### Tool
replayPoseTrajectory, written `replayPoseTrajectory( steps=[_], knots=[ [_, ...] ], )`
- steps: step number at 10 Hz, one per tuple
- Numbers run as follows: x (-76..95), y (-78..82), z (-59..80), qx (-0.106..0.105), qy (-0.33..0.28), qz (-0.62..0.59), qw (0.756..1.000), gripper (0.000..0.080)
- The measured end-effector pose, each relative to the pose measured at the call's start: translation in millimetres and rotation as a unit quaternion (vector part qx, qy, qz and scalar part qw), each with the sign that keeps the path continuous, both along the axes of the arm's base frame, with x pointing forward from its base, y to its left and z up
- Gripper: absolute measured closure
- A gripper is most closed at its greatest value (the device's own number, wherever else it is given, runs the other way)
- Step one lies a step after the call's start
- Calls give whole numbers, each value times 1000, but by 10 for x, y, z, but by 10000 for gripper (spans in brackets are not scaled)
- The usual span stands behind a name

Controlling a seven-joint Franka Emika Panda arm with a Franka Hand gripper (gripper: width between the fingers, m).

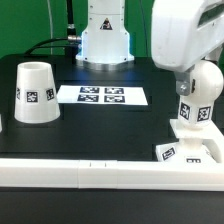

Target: Assemble lamp

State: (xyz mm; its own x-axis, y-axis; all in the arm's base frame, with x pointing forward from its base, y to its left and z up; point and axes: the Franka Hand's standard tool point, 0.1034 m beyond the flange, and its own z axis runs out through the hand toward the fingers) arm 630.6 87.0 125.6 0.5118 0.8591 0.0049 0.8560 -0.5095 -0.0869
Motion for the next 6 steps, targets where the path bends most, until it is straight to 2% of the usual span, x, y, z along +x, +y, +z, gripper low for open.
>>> replayPoseTrajectory(
  steps=[2, 6],
  knots=[
    [40, 25, 0, 2, -14, 77, 997, 101],
    [36, 68, -5, 0, -20, 240, 971, 101]
  ],
)
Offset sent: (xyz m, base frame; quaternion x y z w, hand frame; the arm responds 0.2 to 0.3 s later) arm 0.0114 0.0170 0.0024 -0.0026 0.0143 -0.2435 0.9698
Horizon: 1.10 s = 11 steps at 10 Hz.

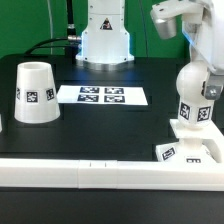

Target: Assemble lamp

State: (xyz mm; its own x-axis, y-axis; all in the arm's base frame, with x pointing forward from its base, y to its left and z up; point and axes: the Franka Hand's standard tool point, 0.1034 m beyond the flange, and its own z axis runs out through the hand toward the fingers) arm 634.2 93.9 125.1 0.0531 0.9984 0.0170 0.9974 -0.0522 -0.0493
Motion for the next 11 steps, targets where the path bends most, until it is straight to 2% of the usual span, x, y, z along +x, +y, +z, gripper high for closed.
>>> replayPoseTrajectory(
  steps=[5, 8, 9, 11],
  knots=[
    [-14, -60, -35, -6, 0, 149, 989, 101],
    [-18, -82, -42, -7, 3, 147, 989, 120],
    [-18, -85, -42, -7, 3, 147, 989, 223],
    [-17, -91, -42, -8, 3, 139, 990, 223]
  ],
)
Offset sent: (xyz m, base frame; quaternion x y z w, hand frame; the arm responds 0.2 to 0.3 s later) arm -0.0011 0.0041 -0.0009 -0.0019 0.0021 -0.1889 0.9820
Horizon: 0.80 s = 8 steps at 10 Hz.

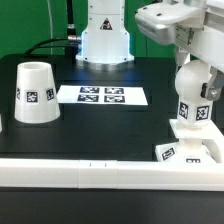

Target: Assemble lamp

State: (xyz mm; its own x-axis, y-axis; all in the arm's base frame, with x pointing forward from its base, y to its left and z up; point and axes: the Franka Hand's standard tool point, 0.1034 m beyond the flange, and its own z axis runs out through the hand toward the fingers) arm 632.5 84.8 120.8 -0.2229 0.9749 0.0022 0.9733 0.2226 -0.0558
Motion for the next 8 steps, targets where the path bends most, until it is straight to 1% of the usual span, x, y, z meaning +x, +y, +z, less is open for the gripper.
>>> replayPoseTrajectory(
  steps=[2, 3, 4, 6, 7, 8],
  knots=[
    [-1, -4, 0, -1, 0, -24, 1000, 223],
    [-18, -12, -4, -5, 5, -94, 996, 223],
    [-35, -22, -6, -11, 11, -155, 988, 223],
    [-42, -29, -7, -18, 14, -241, 970, 222],
    [-45, -25, -8, -21, 16, -297, 955, 222],
    [-37, -24, -8, -22, 13, -327, 945, 222]
  ],
)
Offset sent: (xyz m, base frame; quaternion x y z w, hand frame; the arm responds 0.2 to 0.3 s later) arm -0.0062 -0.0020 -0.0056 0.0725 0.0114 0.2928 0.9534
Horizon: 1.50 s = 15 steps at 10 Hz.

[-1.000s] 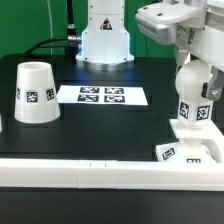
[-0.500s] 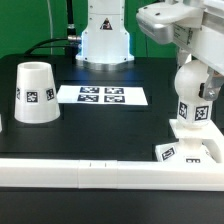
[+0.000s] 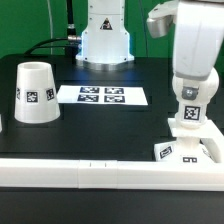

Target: Assemble lamp

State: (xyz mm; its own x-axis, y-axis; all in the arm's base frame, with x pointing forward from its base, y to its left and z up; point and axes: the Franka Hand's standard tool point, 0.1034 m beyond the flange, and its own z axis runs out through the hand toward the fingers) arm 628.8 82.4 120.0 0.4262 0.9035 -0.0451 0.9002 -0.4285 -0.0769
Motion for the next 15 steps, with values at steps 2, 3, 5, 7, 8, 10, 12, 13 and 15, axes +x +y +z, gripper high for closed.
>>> replayPoseTrajectory(
  steps=[2, 3, 5, 7, 8, 10, 12, 13, 15],
  knots=[
    [14, 12, -1, -3, -5, -49, 999, 222],
    [14, 14, -1, -5, -5, -80, 997, 222],
    [12, 23, -4, -11, -5, -156, 988, 222],
    [10, 26, -6, -15, -5, -210, 977, 220],
    [12, 29, -9, -12, -4, -264, 964, 220],
    [9, 24, -12, -6, 6, -366, 931, 220],
    [12, 5, -16, 5, 21, -459, 888, 220],
    [13, 8, -17, 5, 27, -516, 856, 220],
    [13, 55, -15, -4, 29, -582, 813, 220]
  ],
)
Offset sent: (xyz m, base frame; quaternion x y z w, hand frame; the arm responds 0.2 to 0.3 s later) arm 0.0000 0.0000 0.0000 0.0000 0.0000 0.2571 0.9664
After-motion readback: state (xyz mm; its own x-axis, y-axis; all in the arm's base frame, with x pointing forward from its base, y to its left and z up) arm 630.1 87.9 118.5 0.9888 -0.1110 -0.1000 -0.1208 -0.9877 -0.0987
